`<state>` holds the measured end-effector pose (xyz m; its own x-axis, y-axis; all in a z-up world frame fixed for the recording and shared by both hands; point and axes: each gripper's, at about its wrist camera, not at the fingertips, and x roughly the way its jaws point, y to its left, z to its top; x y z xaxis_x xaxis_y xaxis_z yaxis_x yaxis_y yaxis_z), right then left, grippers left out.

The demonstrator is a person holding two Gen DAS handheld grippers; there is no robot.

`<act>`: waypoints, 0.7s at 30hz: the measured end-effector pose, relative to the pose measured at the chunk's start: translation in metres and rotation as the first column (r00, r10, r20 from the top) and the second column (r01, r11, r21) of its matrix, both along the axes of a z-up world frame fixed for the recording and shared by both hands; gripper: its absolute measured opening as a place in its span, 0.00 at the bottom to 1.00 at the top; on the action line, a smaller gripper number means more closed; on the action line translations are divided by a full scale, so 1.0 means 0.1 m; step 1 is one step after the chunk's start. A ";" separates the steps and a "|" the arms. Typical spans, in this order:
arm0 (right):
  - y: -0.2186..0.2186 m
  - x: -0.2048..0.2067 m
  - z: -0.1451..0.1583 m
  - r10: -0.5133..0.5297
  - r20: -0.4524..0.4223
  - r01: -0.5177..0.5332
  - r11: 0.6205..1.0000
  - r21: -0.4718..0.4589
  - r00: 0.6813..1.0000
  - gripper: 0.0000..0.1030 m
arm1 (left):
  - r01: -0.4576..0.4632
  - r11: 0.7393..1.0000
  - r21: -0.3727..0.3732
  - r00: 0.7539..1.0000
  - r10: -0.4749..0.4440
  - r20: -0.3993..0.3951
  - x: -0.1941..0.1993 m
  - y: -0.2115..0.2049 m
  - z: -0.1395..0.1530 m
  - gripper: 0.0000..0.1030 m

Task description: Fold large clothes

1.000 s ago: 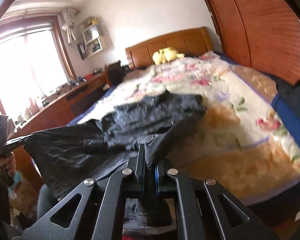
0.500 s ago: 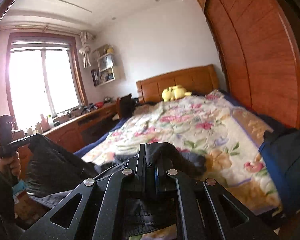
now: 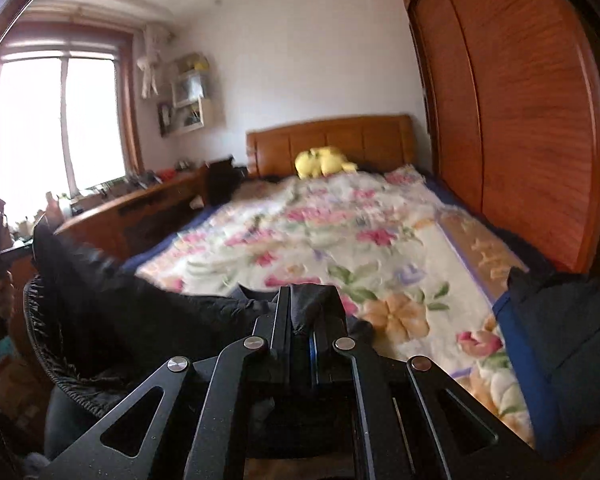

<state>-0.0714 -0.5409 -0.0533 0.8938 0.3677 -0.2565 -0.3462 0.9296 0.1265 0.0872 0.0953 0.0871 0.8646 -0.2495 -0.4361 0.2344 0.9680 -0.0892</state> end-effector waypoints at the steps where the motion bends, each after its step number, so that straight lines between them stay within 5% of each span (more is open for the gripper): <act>1: 0.03 0.14 -0.07 -0.001 -0.014 0.001 1.000 -0.007 1.000 0.06 | -0.011 1.000 0.009 1.000 0.012 -0.012 0.13 0.00 -0.08 0.06; 7: 0.28 1.04 -0.36 -0.019 -0.101 0.011 0.997 -0.073 0.995 0.06 | -0.054 0.998 0.029 0.995 0.056 -0.085 0.92 -0.02 -0.41 0.06; 16: 0.67 2.20 -0.08 -0.059 -0.112 0.048 0.994 -0.101 0.992 0.06 | -0.124 0.989 0.084 0.987 0.131 -0.091 1.73 -0.04 -0.44 0.06; 21: 1.01 2.80 -0.40 -0.102 -0.183 0.073 0.984 -0.160 0.978 0.08 | -0.122 0.989 0.081 0.977 0.134 -0.163 2.06 -0.01 -0.69 0.09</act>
